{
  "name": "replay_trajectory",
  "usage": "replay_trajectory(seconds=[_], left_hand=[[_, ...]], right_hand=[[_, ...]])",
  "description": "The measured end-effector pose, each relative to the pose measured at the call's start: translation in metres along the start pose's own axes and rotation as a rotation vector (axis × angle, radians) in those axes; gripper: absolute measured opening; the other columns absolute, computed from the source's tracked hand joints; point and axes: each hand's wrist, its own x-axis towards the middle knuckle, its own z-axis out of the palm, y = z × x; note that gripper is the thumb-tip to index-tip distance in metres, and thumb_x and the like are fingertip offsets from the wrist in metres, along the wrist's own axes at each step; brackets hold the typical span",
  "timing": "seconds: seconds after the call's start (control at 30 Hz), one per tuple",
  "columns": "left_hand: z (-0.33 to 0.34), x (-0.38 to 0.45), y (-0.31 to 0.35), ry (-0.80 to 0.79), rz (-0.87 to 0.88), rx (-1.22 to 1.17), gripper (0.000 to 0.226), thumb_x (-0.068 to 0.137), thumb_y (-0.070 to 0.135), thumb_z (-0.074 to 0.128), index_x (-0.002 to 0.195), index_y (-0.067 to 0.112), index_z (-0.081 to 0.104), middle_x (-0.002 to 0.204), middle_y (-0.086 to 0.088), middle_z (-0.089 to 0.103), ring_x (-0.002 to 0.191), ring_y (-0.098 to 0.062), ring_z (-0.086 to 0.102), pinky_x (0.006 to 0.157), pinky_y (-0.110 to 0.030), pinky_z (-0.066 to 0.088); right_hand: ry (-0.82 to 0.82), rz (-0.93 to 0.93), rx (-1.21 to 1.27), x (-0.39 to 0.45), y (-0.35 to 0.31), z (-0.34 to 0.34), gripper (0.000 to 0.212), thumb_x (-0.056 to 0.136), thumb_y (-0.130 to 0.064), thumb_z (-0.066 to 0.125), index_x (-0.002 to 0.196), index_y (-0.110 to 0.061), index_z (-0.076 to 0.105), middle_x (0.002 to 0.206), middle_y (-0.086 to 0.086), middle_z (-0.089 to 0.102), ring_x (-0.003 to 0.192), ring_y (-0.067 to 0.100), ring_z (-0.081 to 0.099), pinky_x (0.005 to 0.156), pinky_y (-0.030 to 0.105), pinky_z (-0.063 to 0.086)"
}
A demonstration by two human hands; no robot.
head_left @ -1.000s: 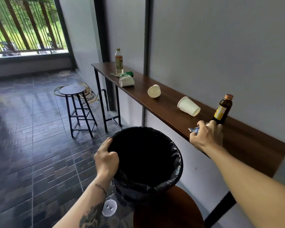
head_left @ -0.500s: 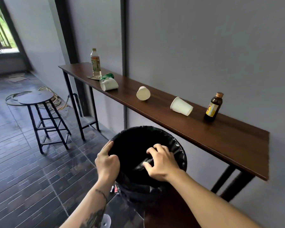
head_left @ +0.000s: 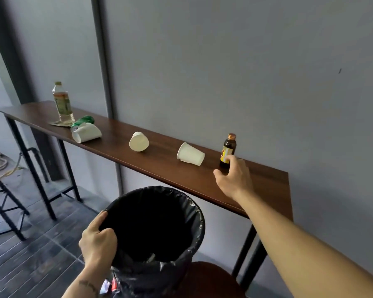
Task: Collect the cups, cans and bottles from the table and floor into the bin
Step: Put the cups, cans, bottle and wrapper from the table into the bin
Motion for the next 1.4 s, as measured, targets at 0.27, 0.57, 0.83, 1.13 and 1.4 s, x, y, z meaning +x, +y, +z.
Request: replay_trajectory(seconds=[0.27,0.57,0.83,1.13,1.4], left_hand=[[0.032,-0.001,0.001,0.102,-0.001,0.051,0.073,0.073,-0.010,0.043,0.135,0.023,0.065,0.134,-0.011,0.066,0.103,-0.030,0.059,0.094,-0.043,0.051],[0.056,0.010,-0.013,0.214,-0.005,0.072,0.074,0.070,-0.007,0.044,0.133,0.024,0.067,0.129,-0.004,0.070,0.113,-0.025,0.064,0.106,-0.042,0.048],[0.058,0.009,-0.019,0.264,-0.013,0.032,0.072,0.069,-0.006,0.044,0.130,0.025,0.069,0.124,0.002,0.072,0.118,-0.022,0.064,0.111,-0.040,0.045],[0.041,0.016,-0.023,0.249,-0.017,-0.042,0.071,0.069,-0.008,0.045,0.127,0.022,0.071,0.121,0.004,0.073,0.112,-0.017,0.067,0.108,-0.038,0.049],[0.002,0.014,-0.024,0.290,-0.010,-0.056,0.074,0.069,-0.012,0.042,0.131,0.019,0.068,0.122,0.006,0.071,0.107,-0.016,0.069,0.101,-0.033,0.053]], right_hand=[[-0.032,0.205,0.119,0.075,0.045,0.003,0.077,0.081,-0.043,0.070,0.145,-0.020,0.033,0.144,0.013,0.043,0.129,0.033,0.047,0.100,0.046,0.044],[-0.079,0.251,0.325,0.139,0.065,0.032,0.074,0.082,-0.034,0.072,0.143,-0.019,0.034,0.141,0.012,0.050,0.124,0.032,0.053,0.094,0.039,0.044],[-0.026,0.101,0.431,0.119,0.050,0.029,0.037,0.084,-0.029,0.070,0.117,-0.020,0.056,0.104,0.000,0.064,0.103,0.026,0.063,0.081,0.029,0.044],[-0.857,-0.526,0.164,-0.021,-0.052,0.071,0.036,0.075,-0.042,0.073,0.107,-0.033,0.059,0.100,-0.007,0.071,0.094,0.018,0.067,0.083,0.036,0.052],[-1.056,-0.526,-0.520,-0.078,-0.060,0.144,0.035,0.078,-0.026,0.061,0.112,-0.017,0.056,0.115,0.009,0.062,0.108,0.034,0.061,0.080,0.039,0.046]])
